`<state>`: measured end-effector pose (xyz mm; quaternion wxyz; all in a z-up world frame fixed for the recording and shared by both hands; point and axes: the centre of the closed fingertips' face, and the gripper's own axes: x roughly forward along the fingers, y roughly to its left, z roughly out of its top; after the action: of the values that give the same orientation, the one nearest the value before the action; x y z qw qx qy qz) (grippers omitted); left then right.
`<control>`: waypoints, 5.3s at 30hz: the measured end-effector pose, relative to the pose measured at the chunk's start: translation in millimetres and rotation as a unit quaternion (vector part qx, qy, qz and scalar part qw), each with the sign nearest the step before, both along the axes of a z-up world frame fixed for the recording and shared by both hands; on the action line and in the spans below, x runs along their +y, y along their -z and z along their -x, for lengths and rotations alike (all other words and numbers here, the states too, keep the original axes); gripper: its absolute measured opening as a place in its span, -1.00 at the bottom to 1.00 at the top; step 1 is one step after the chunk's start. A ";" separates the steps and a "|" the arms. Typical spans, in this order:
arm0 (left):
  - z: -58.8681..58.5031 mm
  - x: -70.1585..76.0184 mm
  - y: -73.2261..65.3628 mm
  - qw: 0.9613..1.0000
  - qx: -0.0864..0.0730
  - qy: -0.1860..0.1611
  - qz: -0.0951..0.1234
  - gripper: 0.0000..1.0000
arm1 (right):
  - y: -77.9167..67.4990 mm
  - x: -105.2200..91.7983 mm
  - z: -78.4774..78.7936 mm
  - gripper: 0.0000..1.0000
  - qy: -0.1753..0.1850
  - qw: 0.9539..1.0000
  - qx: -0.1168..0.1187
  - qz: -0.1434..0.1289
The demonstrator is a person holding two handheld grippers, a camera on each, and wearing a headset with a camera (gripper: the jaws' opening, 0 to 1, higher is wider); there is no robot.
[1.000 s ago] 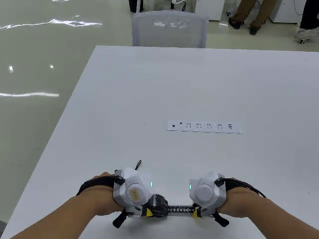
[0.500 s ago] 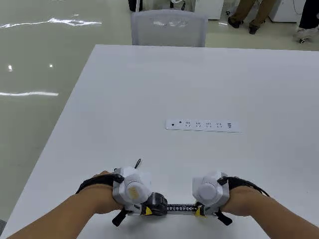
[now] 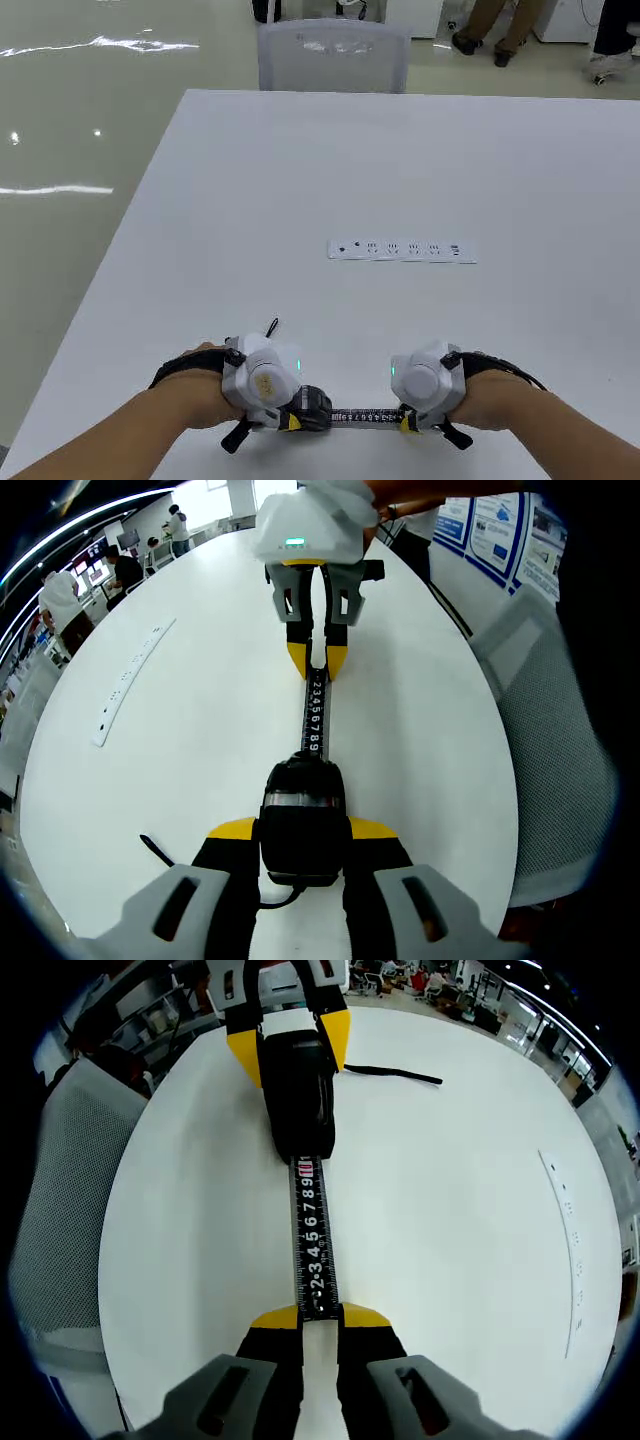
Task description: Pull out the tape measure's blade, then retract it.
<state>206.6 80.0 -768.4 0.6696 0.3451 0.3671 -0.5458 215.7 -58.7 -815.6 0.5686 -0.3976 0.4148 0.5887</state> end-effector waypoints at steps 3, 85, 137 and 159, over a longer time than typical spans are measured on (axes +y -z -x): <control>-0.1 0.2 0.3 1.000 0.000 0.000 -0.001 -0.48 | 1.6 -2.9 -0.7 -0.80 0.000 1.000 0.000 0.003; -0.1 0.2 1.0 1.000 0.003 0.003 -0.004 -0.48 | 0.8 -51.6 -2.7 -0.80 0.004 0.999 -0.007 0.035; 0.4 0.2 0.3 1.000 0.002 0.004 -0.006 -0.47 | -2.8 -82.2 -3.7 -0.80 0.006 0.999 -0.015 0.051; 0.8 0.1 0.9 1.000 0.002 0.003 -0.007 -0.47 | -1.5 -101.2 -3.6 -0.79 0.011 0.998 -0.017 0.060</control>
<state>205.8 80.0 -769.3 0.6648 0.3498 0.3708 -0.5460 219.4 -159.9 -814.1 0.5573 -0.4366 0.4433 0.5498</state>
